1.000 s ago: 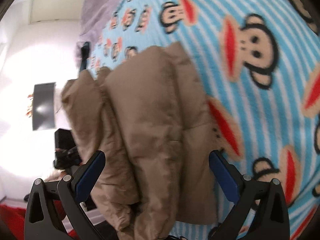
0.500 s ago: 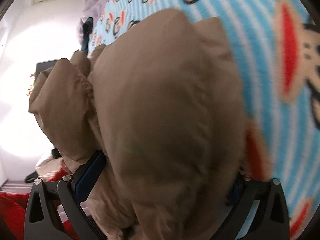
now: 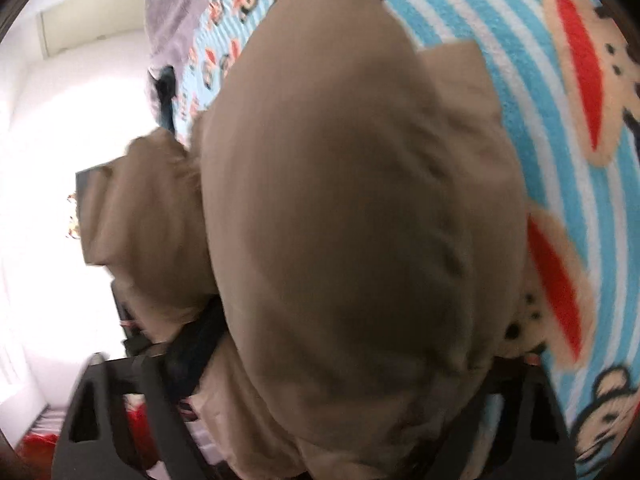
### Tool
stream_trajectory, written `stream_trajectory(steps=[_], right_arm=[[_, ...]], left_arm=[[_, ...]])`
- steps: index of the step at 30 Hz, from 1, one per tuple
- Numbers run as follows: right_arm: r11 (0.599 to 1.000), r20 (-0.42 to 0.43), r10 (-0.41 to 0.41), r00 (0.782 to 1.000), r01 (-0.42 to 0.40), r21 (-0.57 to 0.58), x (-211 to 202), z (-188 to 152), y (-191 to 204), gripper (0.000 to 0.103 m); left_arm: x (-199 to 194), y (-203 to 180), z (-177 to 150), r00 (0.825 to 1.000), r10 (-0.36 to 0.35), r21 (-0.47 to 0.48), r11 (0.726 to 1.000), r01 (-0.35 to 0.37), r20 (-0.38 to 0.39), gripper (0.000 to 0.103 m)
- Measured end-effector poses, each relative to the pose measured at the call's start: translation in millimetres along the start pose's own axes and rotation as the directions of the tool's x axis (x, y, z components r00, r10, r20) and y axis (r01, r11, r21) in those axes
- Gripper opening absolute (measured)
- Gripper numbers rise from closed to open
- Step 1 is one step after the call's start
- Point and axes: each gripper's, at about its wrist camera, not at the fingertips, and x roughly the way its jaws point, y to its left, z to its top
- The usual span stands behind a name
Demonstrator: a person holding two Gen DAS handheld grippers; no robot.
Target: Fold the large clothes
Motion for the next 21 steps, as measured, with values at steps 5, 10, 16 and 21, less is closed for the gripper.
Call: stream_trajectory(steps=[5, 10, 16, 21], right_arm=[[0.997, 0.039, 0.051, 0.998, -0.049, -0.056, -1.0, -6.7, 34.9, 0.067], [0.989, 0.090, 0.098, 0.991, -0.087, -0.120, 12.8, 1.3, 85.0, 0.067], [0.977, 0.099, 0.119, 0.988, -0.099, -0.188, 61.3, 36.2, 141.6, 0.067], [0.975, 0.090, 0.118, 0.989, -0.098, -0.199, 107.2, 68.5, 158.1, 0.067]], left_arm=[[-30.0, -20.8, 12.5, 0.998, -0.022, 0.074, 0.997, 0.018, 0.055, 0.089], [-78.7, -26.9, 43.6, 0.990, -0.031, 0.118, 0.993, 0.014, 0.141, 0.089], [-127.1, -11.5, 96.5, 0.975, 0.029, 0.142, 0.988, -0.062, 0.221, 0.089], [-136.8, 44.3, 140.3, 0.964, 0.094, 0.072, 0.991, -0.115, 0.248, 0.089]])
